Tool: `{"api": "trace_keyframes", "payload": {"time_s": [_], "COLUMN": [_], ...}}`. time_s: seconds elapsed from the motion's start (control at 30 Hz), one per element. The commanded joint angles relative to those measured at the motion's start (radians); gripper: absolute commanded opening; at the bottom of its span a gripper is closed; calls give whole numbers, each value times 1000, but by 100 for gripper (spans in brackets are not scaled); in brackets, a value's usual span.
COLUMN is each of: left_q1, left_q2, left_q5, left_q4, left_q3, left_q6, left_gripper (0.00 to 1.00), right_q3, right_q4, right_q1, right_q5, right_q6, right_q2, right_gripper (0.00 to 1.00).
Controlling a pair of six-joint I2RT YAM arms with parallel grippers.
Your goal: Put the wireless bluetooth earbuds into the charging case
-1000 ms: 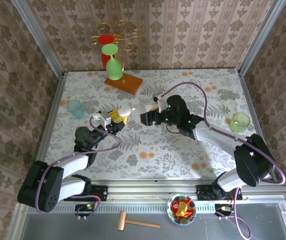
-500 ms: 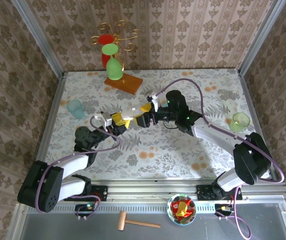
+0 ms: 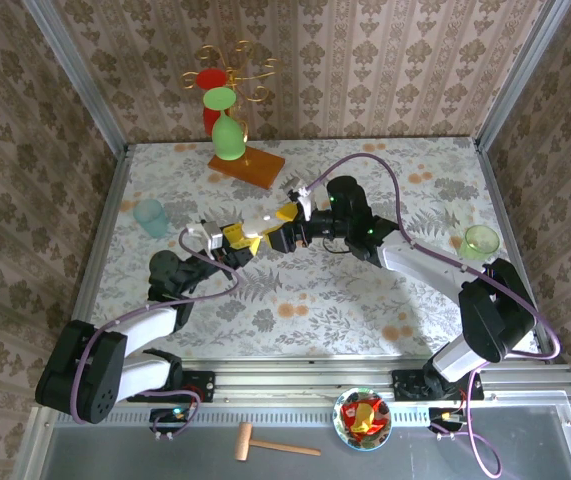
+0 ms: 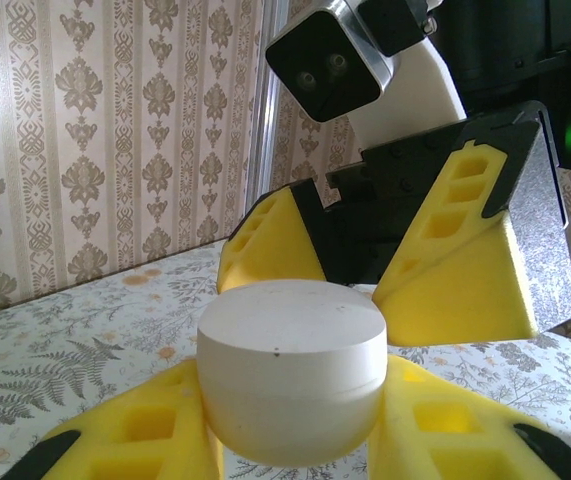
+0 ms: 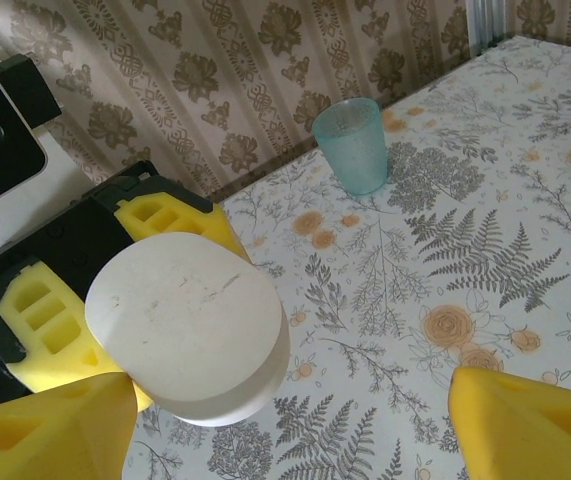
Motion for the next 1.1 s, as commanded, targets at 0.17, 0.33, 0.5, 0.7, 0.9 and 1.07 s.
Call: {"api": "trace_keyframes", "payload": {"time_s": [0.17,0.33,0.5,0.7,0.9,1.07], "left_q1": [-7,-9,-9,-9,-9,5], "left_q2": [0,1,-1,-2,-1,0], "left_q5": [64,70,77,83,59,-48], "left_q4": [30,31,30,29,24,-7], "left_q3": [19,19,17,15,15,7], "left_q6": [-9,-7,-5,0,-2,17], "left_gripper": [25,25,26,26,26,25], "right_q3": [43,56,77,100,107,67], "right_q4": [32,37,36,26,20,45], "right_q1": [-23,-28,-30,-32,-32,-28], "right_q5": [33,34,47,62,23,-96], "right_q6": [0,5,7,13,7,-1], "right_q2": [14,32,56,70,63,0], "right_gripper": [81,81,81,81,81,82]}}
